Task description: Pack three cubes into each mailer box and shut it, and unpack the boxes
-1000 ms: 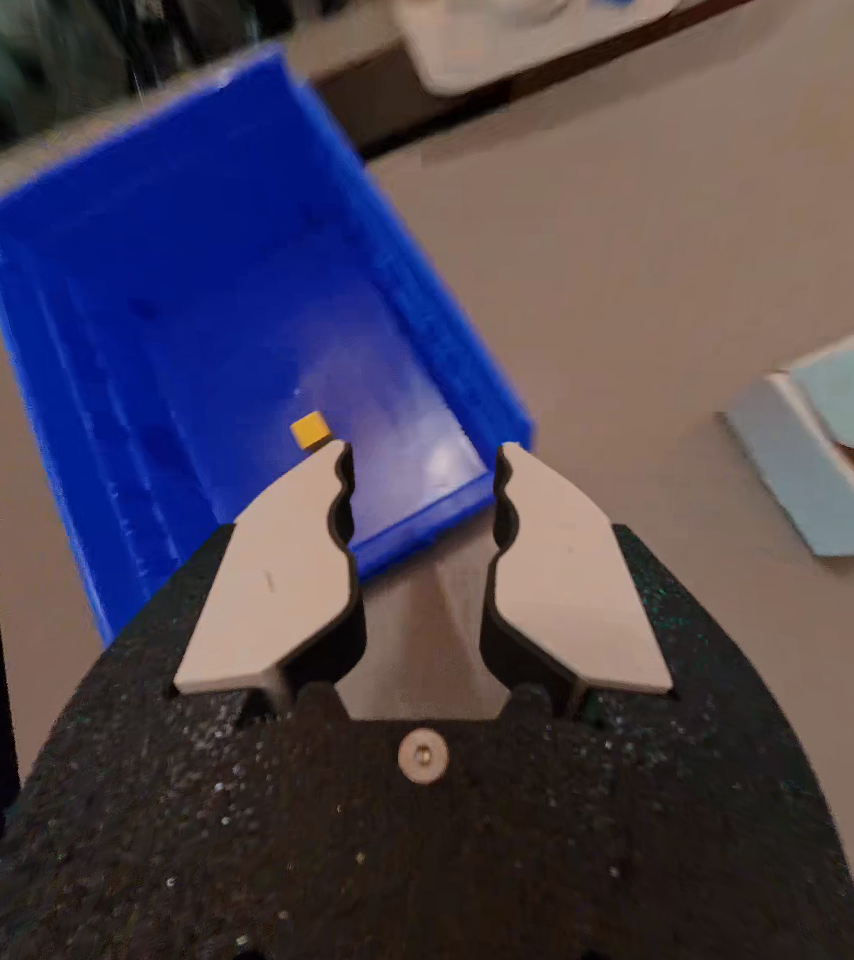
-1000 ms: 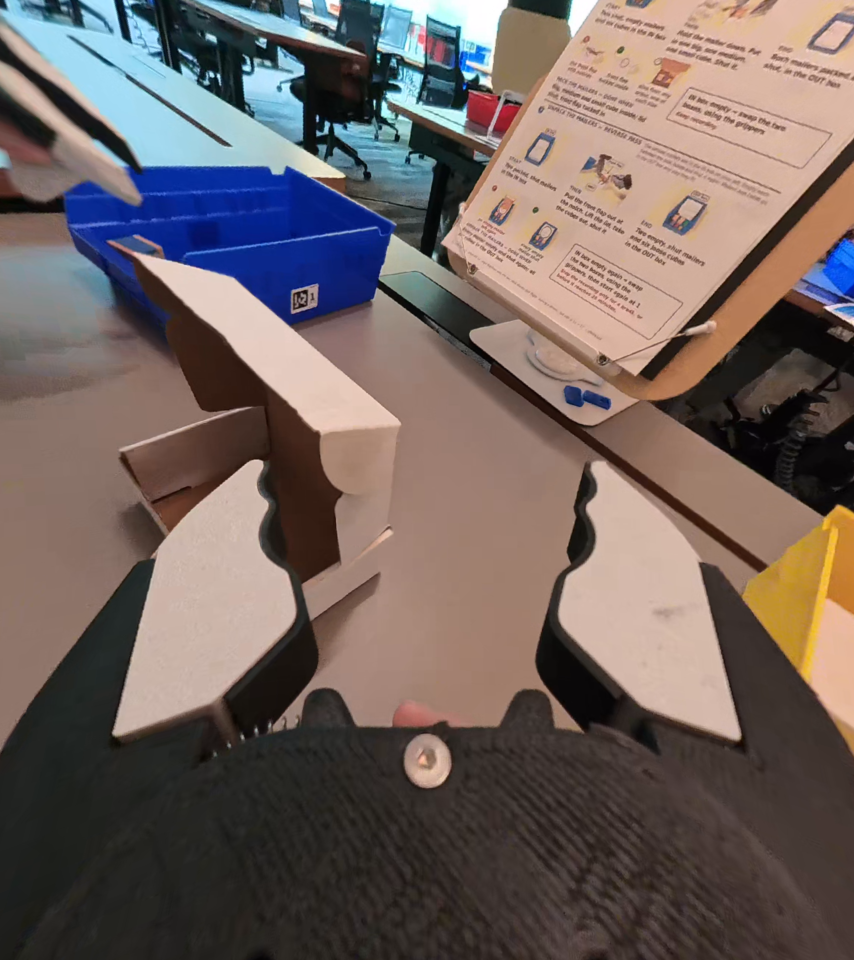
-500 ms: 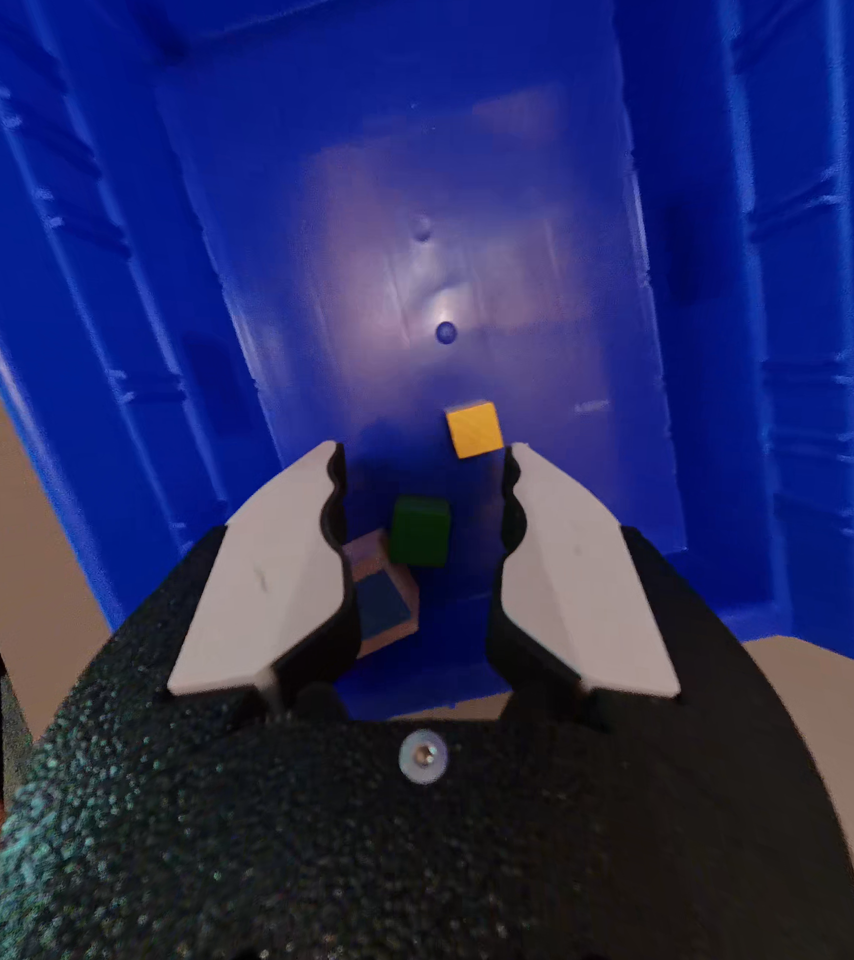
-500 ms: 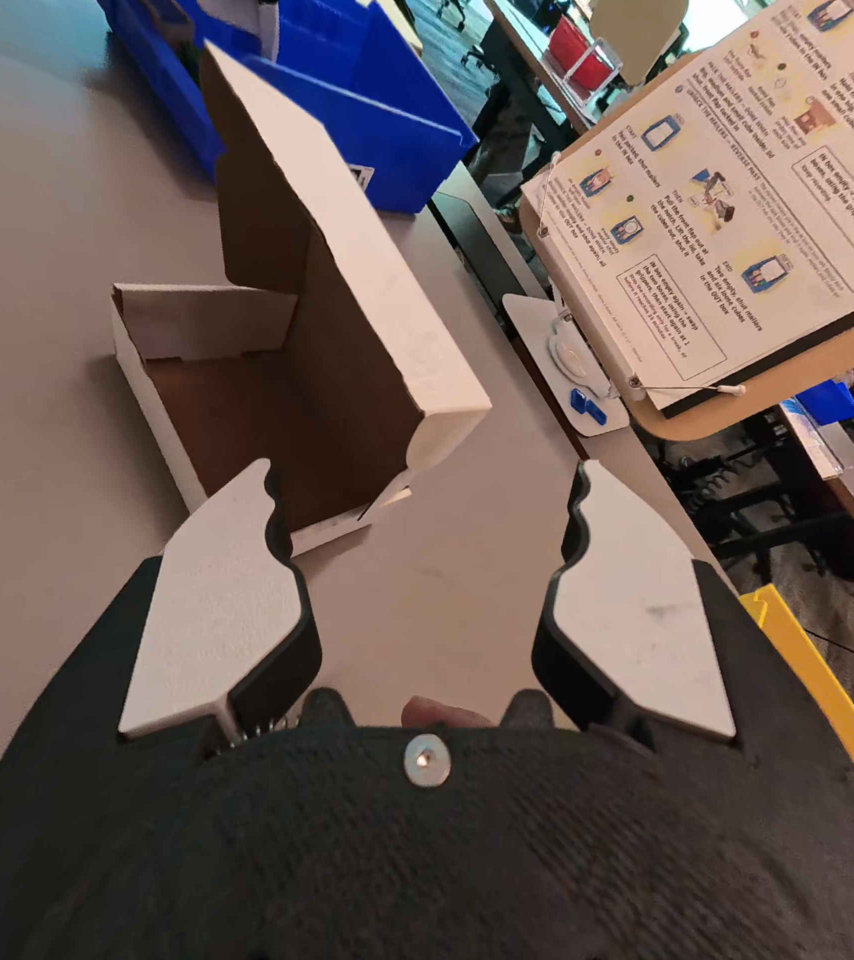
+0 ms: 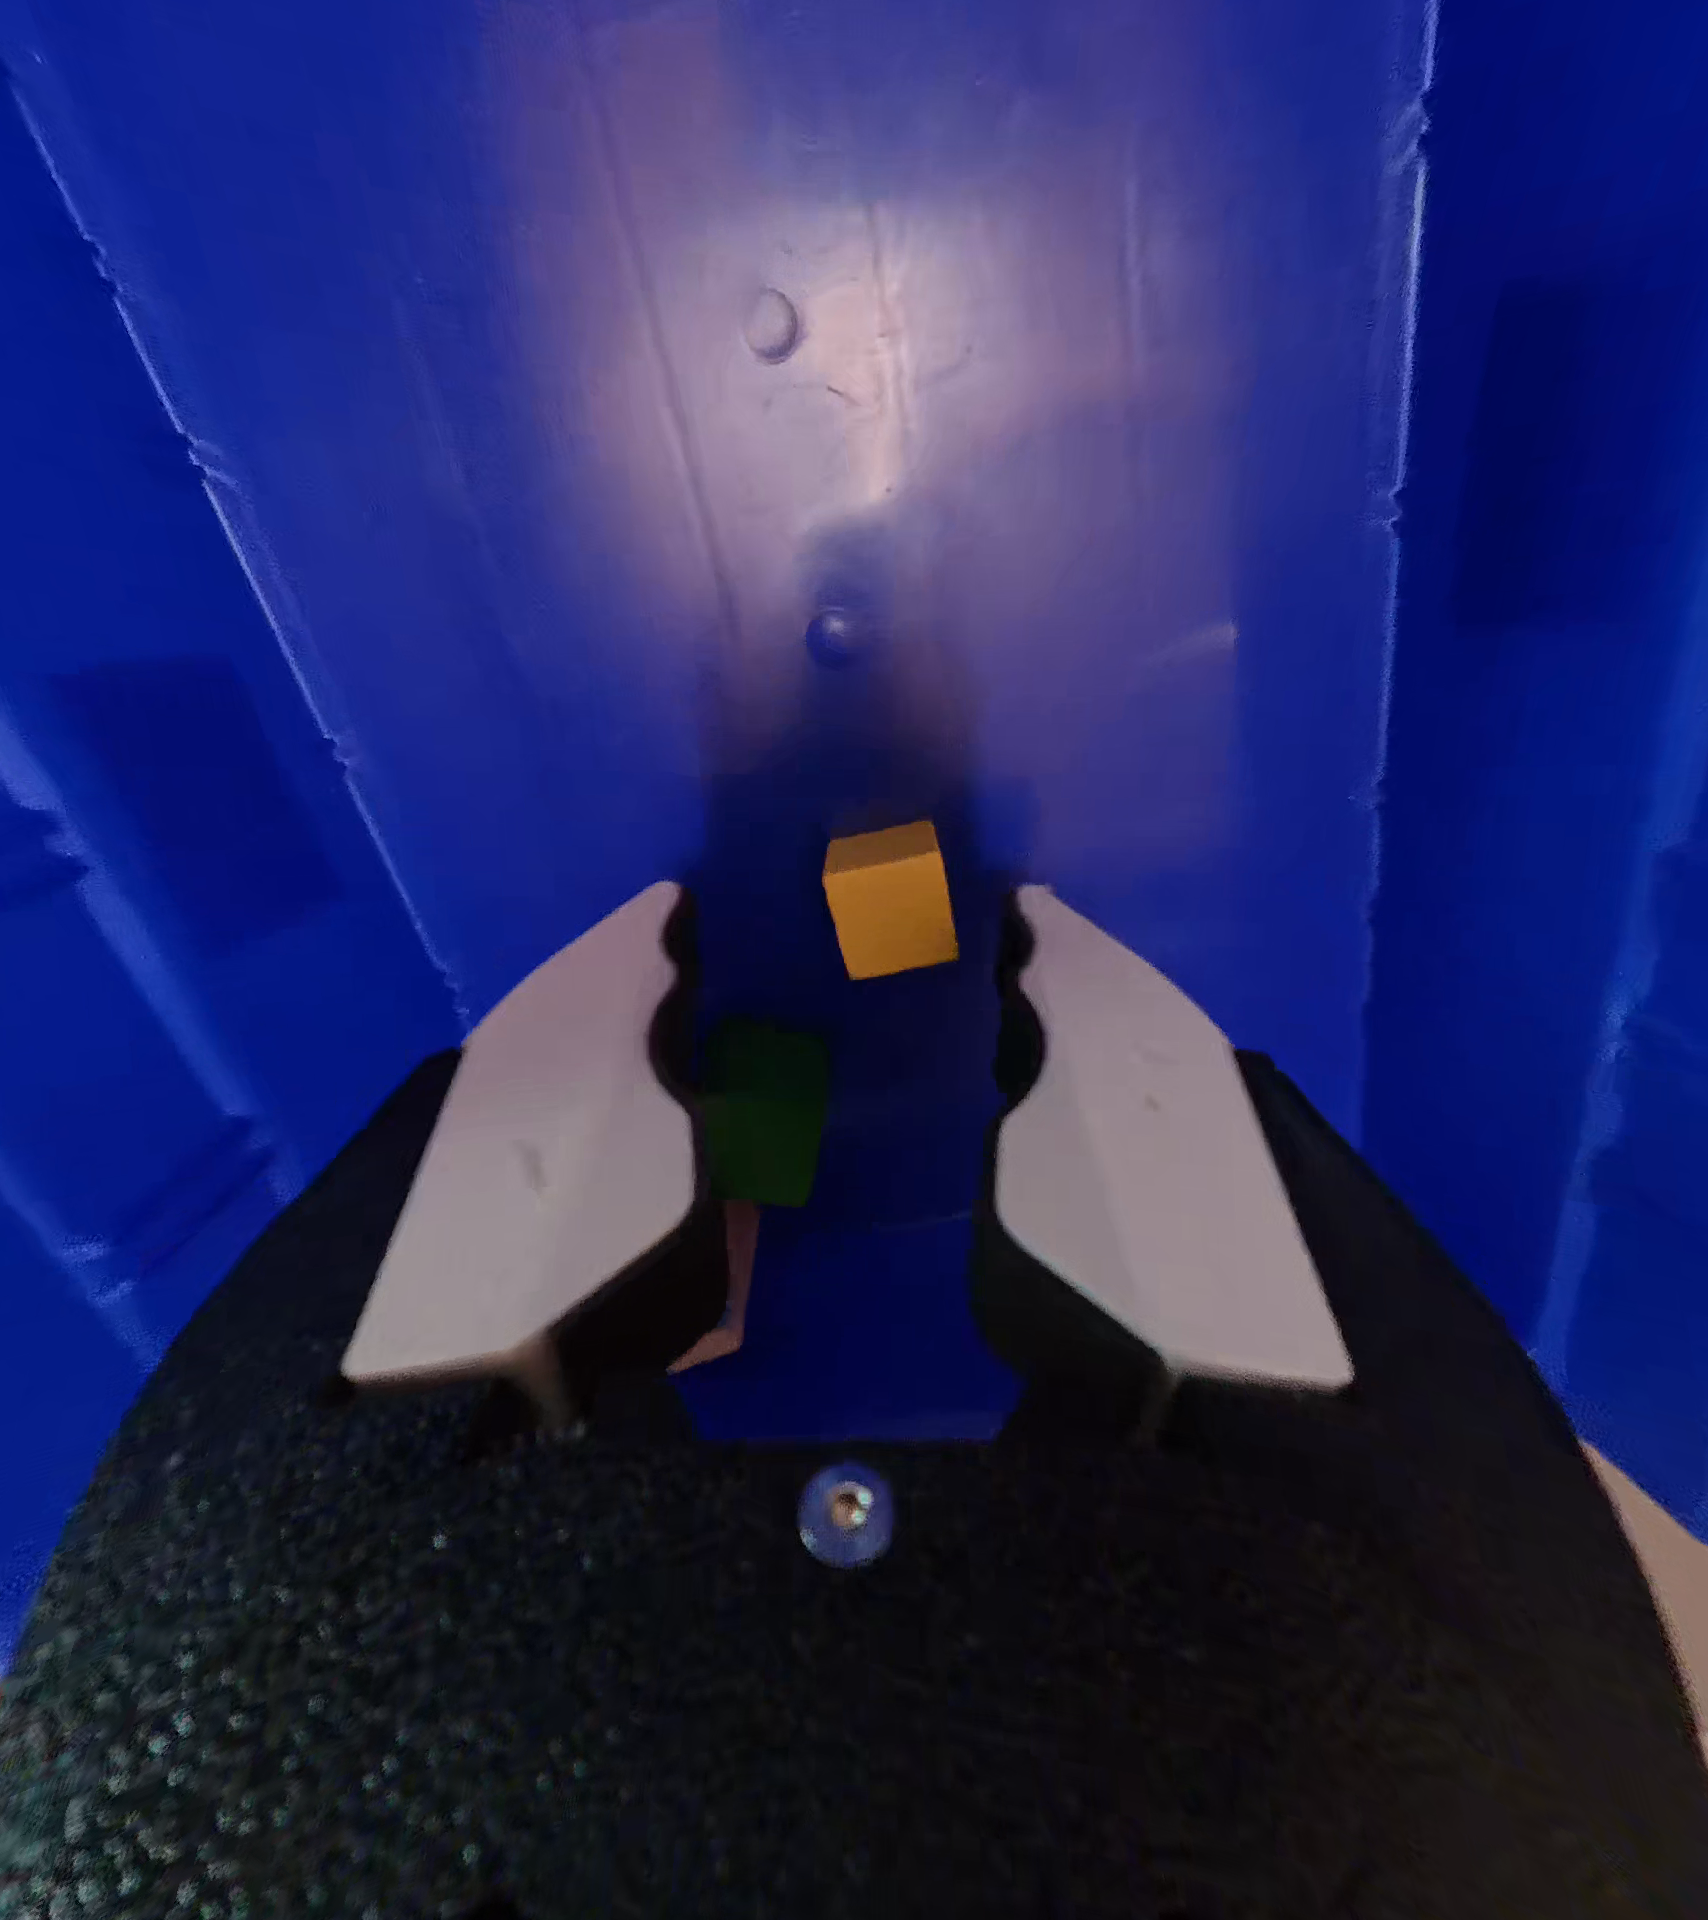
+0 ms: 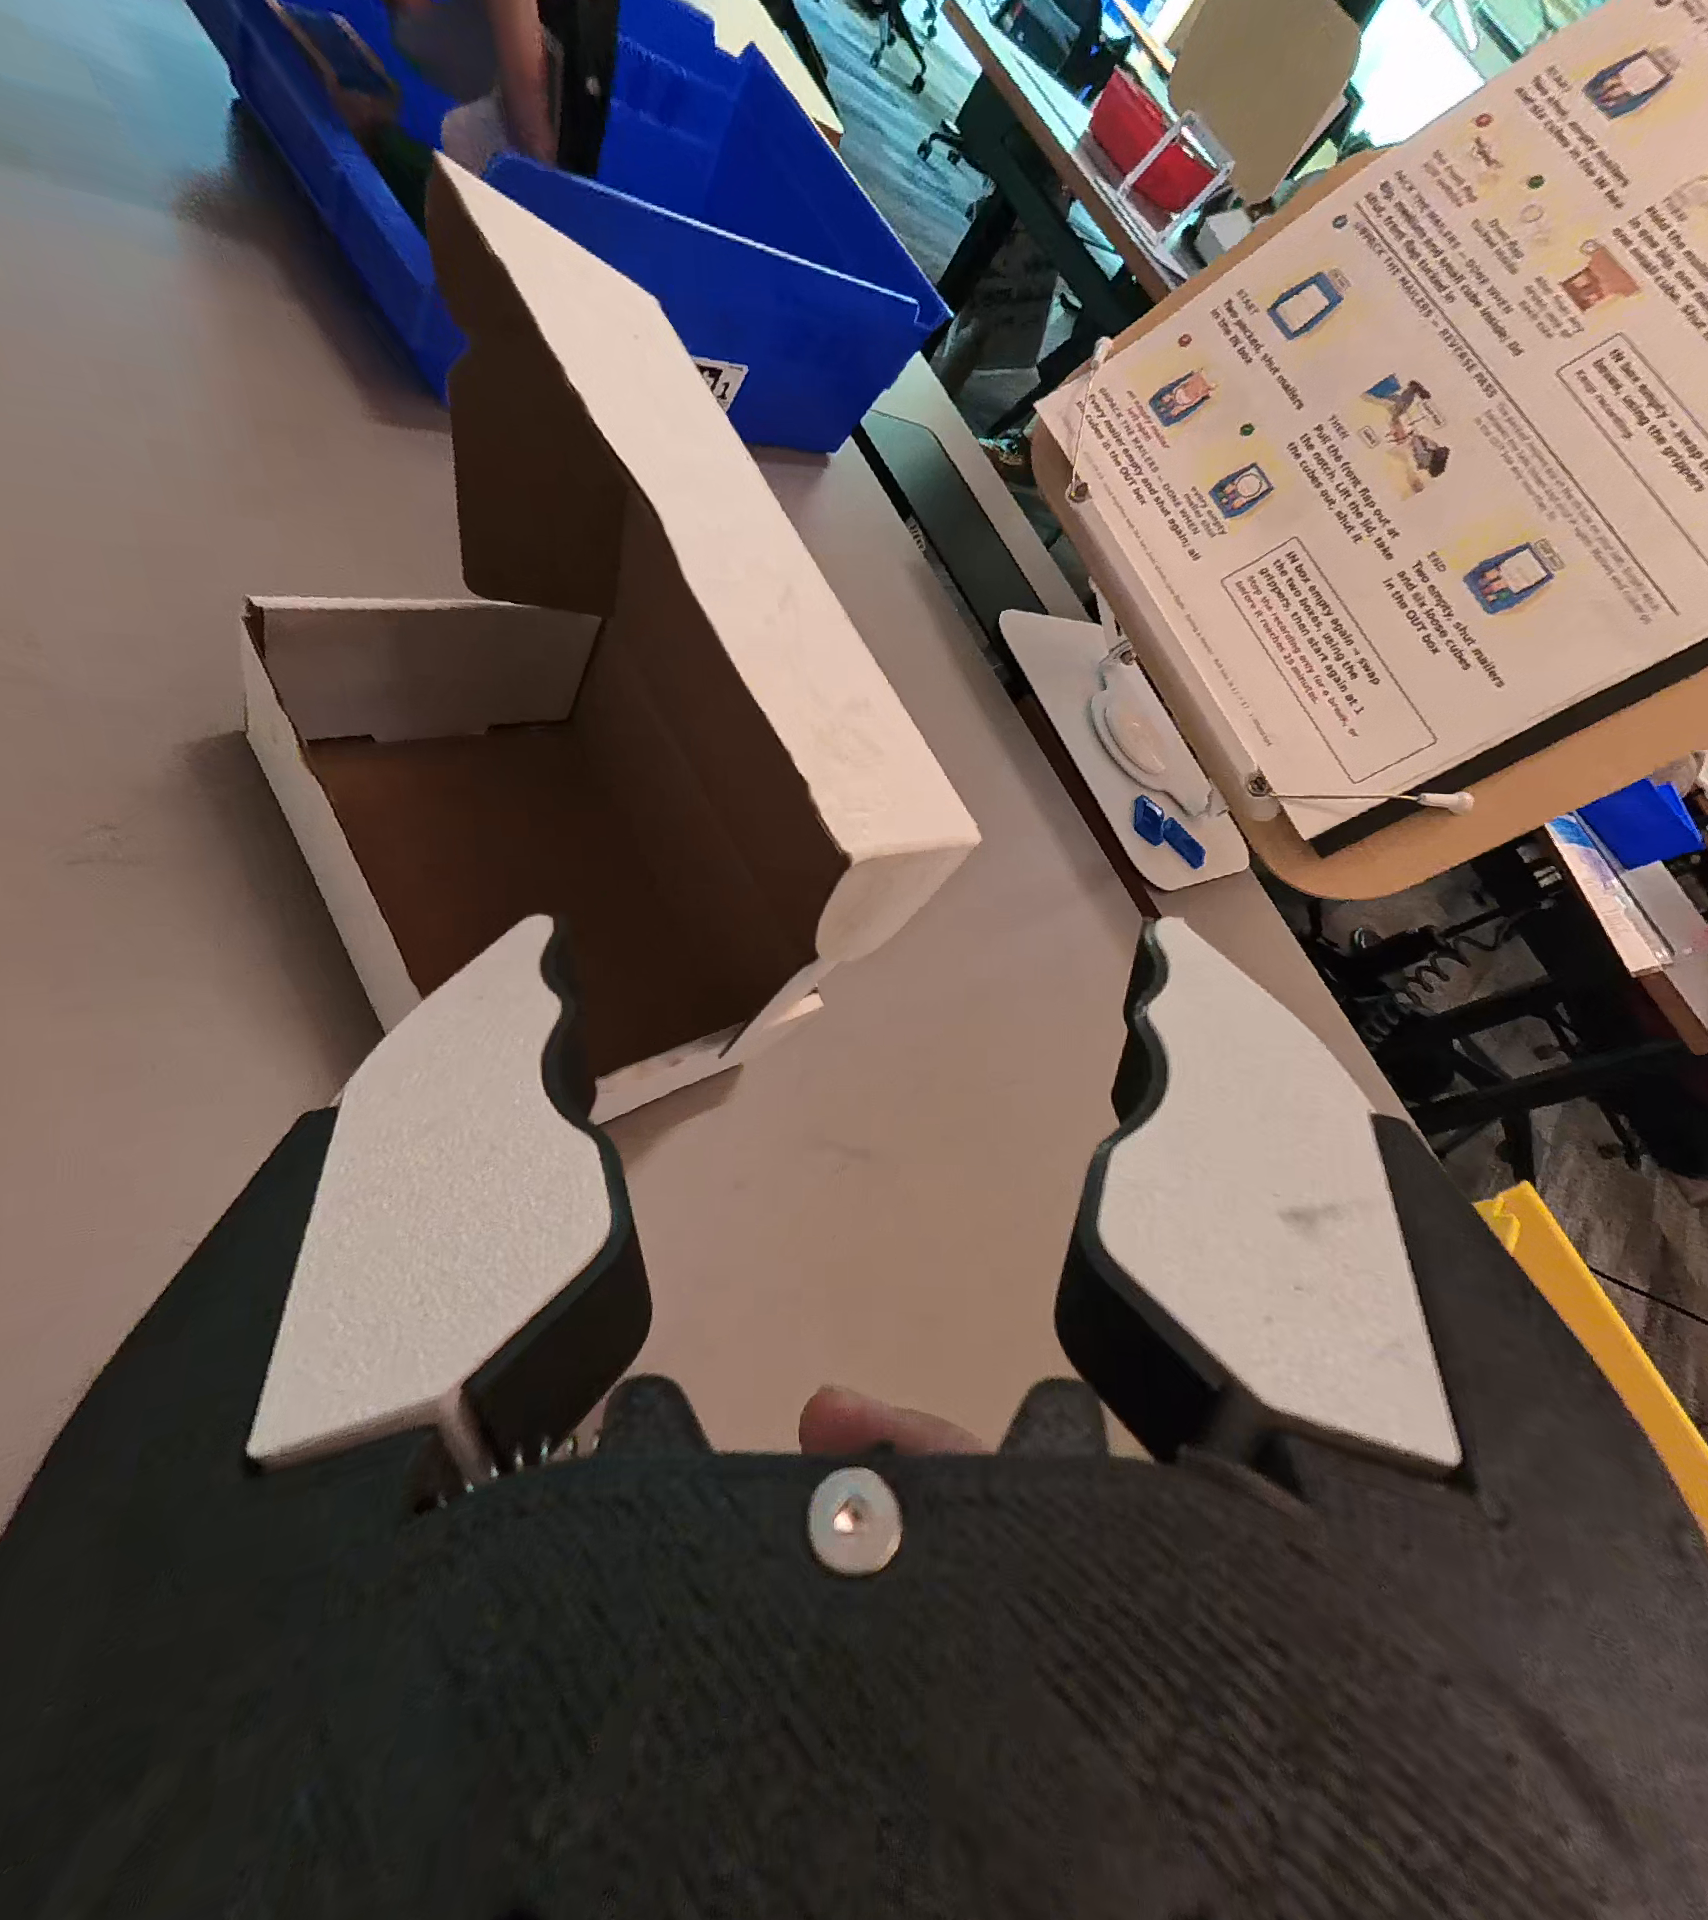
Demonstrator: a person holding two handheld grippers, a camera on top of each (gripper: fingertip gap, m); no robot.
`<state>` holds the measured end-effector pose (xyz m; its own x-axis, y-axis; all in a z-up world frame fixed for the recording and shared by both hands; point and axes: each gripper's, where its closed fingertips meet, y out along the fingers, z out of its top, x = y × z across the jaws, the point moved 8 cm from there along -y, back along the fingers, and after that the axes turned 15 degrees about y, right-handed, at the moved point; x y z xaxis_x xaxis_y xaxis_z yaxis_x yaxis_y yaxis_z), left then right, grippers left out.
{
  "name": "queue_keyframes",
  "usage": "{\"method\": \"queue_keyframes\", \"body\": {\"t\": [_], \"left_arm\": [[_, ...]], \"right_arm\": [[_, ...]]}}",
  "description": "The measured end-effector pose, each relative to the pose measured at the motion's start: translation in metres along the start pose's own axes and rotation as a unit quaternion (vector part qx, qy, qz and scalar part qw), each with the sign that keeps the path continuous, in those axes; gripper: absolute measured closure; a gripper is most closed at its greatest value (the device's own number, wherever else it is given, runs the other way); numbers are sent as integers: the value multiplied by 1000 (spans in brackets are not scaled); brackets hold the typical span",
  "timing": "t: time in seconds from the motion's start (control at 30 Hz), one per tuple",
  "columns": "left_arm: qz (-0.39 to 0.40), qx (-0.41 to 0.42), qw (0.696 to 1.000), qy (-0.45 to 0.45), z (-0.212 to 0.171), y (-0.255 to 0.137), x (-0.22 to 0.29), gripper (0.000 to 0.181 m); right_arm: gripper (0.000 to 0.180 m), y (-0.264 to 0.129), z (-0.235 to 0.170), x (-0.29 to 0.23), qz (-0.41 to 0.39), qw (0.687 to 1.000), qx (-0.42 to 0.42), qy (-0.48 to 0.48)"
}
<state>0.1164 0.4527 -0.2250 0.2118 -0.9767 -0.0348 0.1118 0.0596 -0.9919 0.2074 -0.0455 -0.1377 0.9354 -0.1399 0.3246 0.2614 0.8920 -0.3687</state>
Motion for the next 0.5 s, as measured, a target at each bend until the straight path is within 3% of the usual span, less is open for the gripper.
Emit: {"method": "queue_keyframes", "body": {"t": [0.13,0.33,0.43,0.5], "left_arm": [[-7,12,999,38,-1,1,7,160],[15,147,984,102,-3,-47,19,159],[-7,289,948,133,-11,-91,41,159],[-37,396,902,167,-23,-124,66,160]], "right_arm": [[80,-3,5,0,19,998,17,50],[75,-21,14,13,94,963,69,242],[76,-29,19,13,150,933,90,316],[76,-32,20,10,180,919,85,340]]}}
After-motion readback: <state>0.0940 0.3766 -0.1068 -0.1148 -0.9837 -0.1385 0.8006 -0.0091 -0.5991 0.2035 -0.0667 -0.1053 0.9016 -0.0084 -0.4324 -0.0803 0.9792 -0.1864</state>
